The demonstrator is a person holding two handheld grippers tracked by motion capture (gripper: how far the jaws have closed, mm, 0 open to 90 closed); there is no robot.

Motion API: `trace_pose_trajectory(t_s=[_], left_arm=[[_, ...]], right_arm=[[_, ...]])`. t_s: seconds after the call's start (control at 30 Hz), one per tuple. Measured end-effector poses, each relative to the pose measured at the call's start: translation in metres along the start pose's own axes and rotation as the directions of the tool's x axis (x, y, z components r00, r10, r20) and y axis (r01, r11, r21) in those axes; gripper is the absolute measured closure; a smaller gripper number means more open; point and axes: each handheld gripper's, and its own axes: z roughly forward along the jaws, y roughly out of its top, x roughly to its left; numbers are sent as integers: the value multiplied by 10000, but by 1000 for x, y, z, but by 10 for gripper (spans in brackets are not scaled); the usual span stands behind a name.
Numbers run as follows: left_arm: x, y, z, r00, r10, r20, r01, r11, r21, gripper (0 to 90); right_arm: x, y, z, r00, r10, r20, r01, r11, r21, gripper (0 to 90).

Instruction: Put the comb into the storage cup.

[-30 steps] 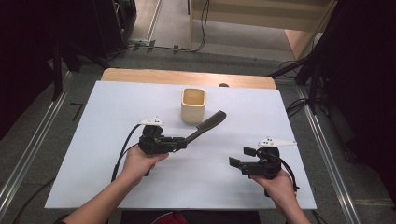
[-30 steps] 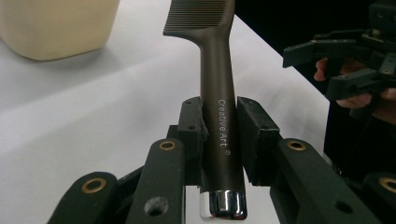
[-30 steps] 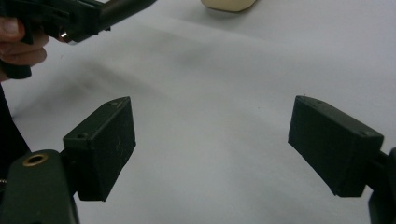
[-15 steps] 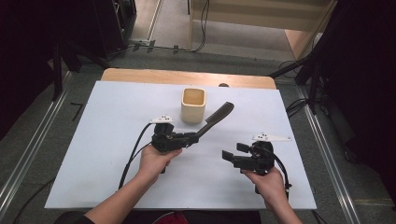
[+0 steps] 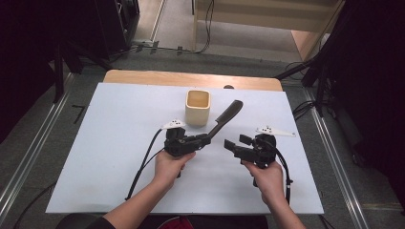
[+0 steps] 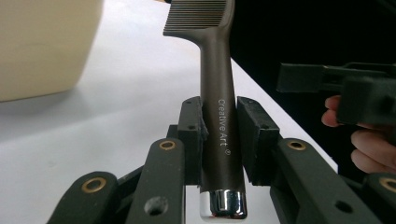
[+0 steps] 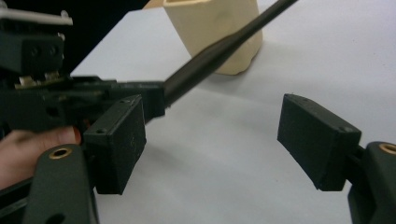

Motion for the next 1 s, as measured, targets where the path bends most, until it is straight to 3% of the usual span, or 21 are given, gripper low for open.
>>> trace_pose_trajectory(t_s=[0.03,0.2,0.47,0.6,1.0], left_arm=[[0,-1,1,9998,-103,186,103,9999,-25,735],[-4,-6,6,10000,-15,90,16,9999,-114,735],[-8,-12,12,9999,74,-91,-78,9989,-461,735],[-10,-13,15,9999,-117,-13,115,9964,-839,736],[-14,-14,24,9993,-376,-73,364,9917,-1231,735]], right_arm=[[-1,1,1,9999,109,13,-109,9999,35,234],[-3,4,9,9984,563,89,-565,9982,208,276],[-3,6,19,9911,1330,-28,-1331,9911,-81,292],[-4,8,23,9855,1697,41,-1697,9855,-85,294],[-4,16,32,9718,2358,68,-2348,9699,-651,318]])
